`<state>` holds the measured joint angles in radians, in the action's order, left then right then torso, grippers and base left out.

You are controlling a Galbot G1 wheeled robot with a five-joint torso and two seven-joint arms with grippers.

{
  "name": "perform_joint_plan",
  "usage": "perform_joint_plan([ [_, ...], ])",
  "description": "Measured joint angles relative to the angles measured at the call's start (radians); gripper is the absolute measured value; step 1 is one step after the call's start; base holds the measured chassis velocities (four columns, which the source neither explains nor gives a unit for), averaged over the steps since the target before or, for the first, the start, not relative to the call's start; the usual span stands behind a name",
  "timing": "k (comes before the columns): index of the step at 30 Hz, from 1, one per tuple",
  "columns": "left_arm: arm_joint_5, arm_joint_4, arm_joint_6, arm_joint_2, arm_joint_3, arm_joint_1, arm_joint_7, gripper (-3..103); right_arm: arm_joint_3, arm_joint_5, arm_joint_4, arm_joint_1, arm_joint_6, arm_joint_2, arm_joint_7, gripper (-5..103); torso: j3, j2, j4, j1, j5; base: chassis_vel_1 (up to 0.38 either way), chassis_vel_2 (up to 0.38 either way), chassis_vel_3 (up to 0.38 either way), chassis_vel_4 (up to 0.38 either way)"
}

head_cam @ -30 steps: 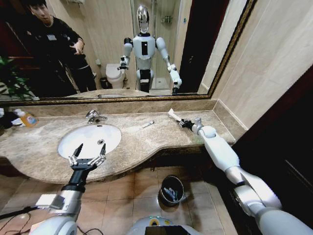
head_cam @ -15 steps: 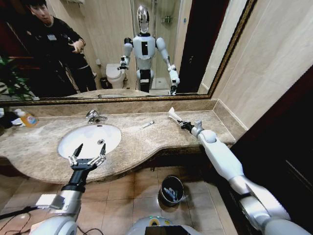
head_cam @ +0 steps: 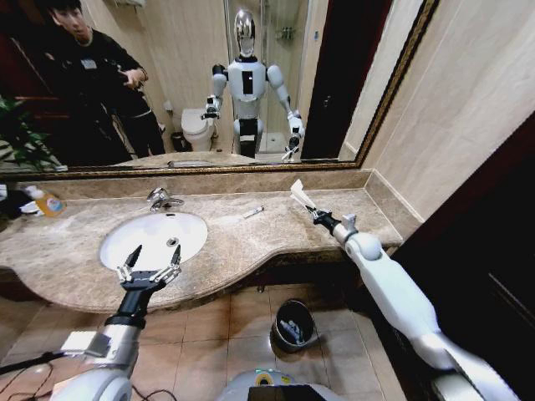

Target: Pick up the trash from the sink and place it in the trash bin.

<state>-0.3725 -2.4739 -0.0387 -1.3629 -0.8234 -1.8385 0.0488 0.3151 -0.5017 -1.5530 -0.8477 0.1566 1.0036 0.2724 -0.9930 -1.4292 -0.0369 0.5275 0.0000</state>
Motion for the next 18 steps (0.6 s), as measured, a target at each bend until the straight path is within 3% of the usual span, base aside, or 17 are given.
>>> perform_joint_plan([
  [18, 0.0, 0.0, 0.0, 0.0, 0.0, 0.0, 0.0, 100, 0.239, -0.004, -0.354, -0.433, -0.027, 0.055, 0.021, 0, 0.0, 0.0, 0.0001, 0.0, 0.0, 0.0, 0.0, 0.0, 0.0],
])
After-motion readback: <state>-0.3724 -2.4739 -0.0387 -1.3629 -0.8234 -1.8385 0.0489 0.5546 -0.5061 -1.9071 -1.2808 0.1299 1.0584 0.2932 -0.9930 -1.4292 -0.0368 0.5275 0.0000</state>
